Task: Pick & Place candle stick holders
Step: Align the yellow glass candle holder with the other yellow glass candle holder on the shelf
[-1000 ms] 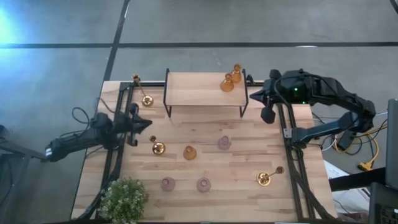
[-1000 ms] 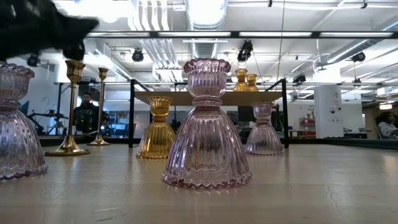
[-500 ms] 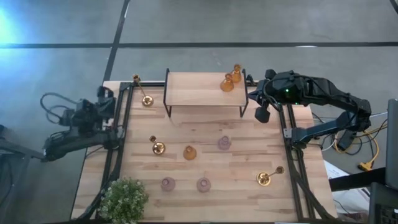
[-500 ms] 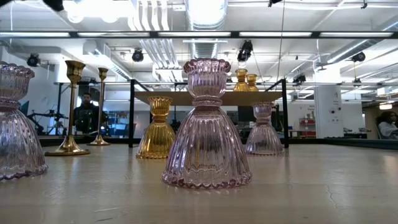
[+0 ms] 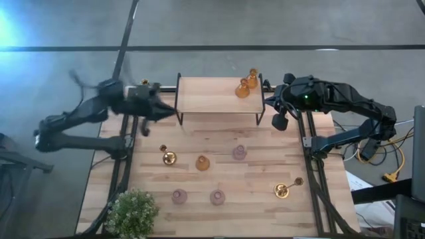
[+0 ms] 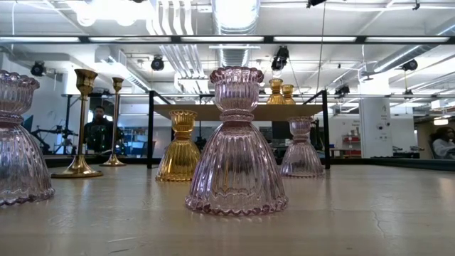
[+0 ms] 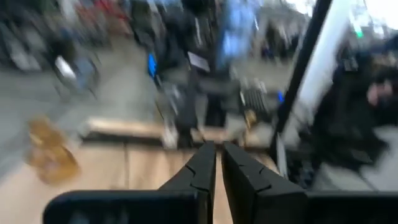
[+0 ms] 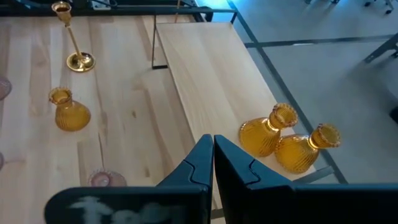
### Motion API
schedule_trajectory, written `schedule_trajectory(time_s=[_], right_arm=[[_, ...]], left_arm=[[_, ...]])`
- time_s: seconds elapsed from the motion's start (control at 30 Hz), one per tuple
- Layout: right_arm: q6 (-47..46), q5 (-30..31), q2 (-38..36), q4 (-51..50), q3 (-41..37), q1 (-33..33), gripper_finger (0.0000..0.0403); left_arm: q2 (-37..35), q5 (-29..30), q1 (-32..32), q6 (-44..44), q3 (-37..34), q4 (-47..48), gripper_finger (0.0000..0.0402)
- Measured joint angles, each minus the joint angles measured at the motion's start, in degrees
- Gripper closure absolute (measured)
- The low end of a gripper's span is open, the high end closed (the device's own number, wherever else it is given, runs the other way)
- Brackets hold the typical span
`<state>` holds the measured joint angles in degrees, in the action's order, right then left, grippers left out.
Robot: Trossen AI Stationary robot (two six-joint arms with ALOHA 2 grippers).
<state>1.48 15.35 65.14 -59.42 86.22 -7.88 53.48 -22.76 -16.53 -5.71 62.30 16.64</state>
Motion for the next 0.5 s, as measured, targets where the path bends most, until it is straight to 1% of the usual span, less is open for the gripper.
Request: schedule_trajectory(time_s=[0.07,0.17,0.27,0.33,0.5], right_arm=[[0.0,0.0,-0.06,-0.02,-0.49,0.0,0.0394],[0.01,0.42,-0.27,-0.04,-1.61,0.0,0.0394],[0.0,1.36,-0.74,-0.13,-3.18,-0.03,0.0394],[-0.01,1.55,-1.04,-0.06,-3.95,-0.04,0.0394],[-0.01,2.87,-1.76,0.24,-5.48,-0.04,0.0394]], left_arm=[[4.91,-1.95,0.02,1.81,4.61,5.98,0.0371],[12.03,-1.81,0.26,6.09,10.2,18.25,0.0371],[16.95,-1.95,0.35,11.19,16.41,27.06,0.0371],[20.04,-2.0,0.59,15.09,18.89,33.73,0.0371],[26.88,-0.47,1.39,18.69,22.51,40.72,0.0371]])
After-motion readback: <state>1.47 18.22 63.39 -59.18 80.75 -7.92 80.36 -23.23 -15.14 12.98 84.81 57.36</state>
